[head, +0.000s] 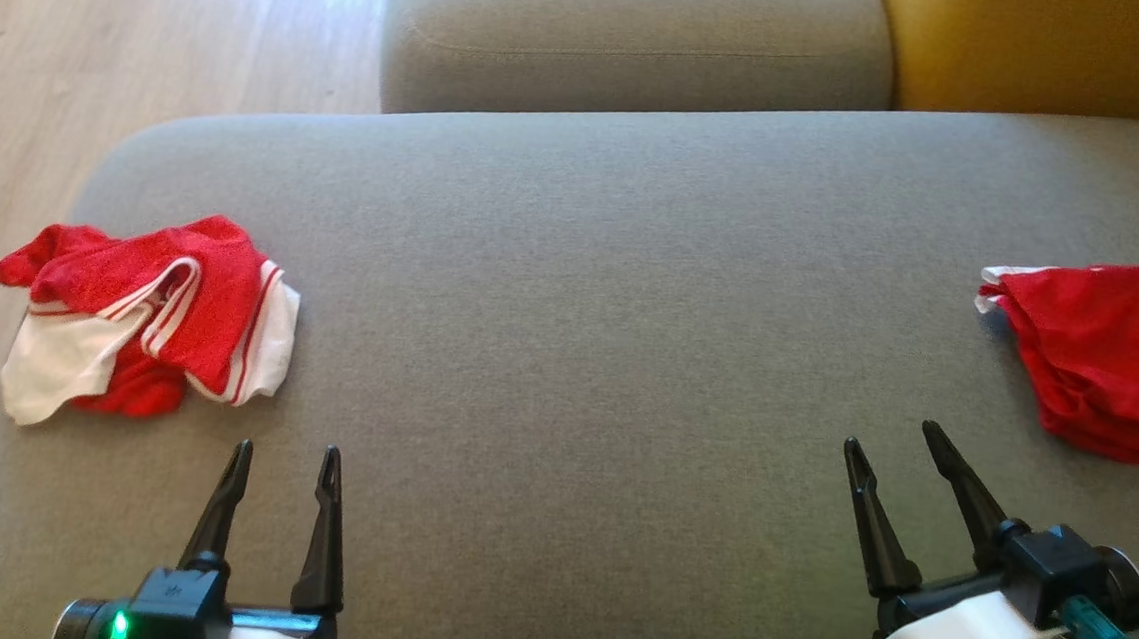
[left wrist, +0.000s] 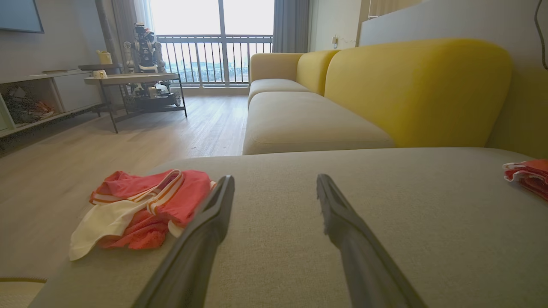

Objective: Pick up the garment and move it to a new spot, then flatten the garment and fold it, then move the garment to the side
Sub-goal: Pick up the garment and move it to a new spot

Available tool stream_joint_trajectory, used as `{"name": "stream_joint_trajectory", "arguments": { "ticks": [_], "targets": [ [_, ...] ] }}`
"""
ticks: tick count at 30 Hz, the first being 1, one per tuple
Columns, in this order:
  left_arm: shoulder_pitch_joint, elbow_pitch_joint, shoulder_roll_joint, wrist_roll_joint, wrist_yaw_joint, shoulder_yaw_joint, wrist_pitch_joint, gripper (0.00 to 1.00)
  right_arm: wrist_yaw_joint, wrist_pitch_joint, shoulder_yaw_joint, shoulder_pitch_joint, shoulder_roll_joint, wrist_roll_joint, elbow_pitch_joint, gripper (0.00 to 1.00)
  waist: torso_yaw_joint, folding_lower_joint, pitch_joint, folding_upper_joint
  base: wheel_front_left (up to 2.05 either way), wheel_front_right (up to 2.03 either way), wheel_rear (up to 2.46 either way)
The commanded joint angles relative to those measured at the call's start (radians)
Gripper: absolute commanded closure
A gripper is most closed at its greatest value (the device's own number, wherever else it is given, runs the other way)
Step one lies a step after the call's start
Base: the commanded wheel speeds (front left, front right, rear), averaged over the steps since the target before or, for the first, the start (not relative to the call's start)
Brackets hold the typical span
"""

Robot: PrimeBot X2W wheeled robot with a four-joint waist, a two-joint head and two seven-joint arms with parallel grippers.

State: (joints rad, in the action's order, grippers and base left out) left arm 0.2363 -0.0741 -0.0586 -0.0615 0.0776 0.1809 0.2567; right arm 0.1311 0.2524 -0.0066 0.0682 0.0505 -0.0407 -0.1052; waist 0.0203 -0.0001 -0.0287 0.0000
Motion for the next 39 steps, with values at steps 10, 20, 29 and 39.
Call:
{"name": "stream_joint_trajectory", "arguments": {
  "ticks": [10, 20, 29, 39],
  "targets": [
    [-0.039, -0.021, 0.008, -0.005, 0.004, -0.031, 0.005, 0.0, 0.0, 0.009, 0.043, -0.006, 0.0, -0.014, 0.033, 0.0, 0.161, 0.0001, -0.013, 0.0, 0.0, 0.0, 0.0],
    [-0.019, -0.027, 0.008, 0.004, 0.004, -0.027, 0.005, 0.0, 0.0, 0.009, 0.068, 0.014, 0.0, -0.031, 0.036, 0.0, 0.347, 0.0001, -0.027, 0.0, 0.0, 0.0, 0.0],
    [-0.01, -0.035, 0.007, 0.014, -0.011, -0.042, 0.005, 0.0, 0.0, 0.009, 0.085, 0.02, 0.0, -0.041, 0.027, 0.0, 0.432, 0.0001, -0.029, 0.0, 0.0, 0.0, 0.0],
    [-0.243, -0.033, -0.034, 0.02, -0.055, -0.092, 0.005, 0.0, 0.0, 0.009, 0.08, -0.023, 0.0, 0.035, 0.031, 0.0, 0.408, 0.0001, 0.099, 0.0, 0.0, 0.0, 0.0]
  ]
}}
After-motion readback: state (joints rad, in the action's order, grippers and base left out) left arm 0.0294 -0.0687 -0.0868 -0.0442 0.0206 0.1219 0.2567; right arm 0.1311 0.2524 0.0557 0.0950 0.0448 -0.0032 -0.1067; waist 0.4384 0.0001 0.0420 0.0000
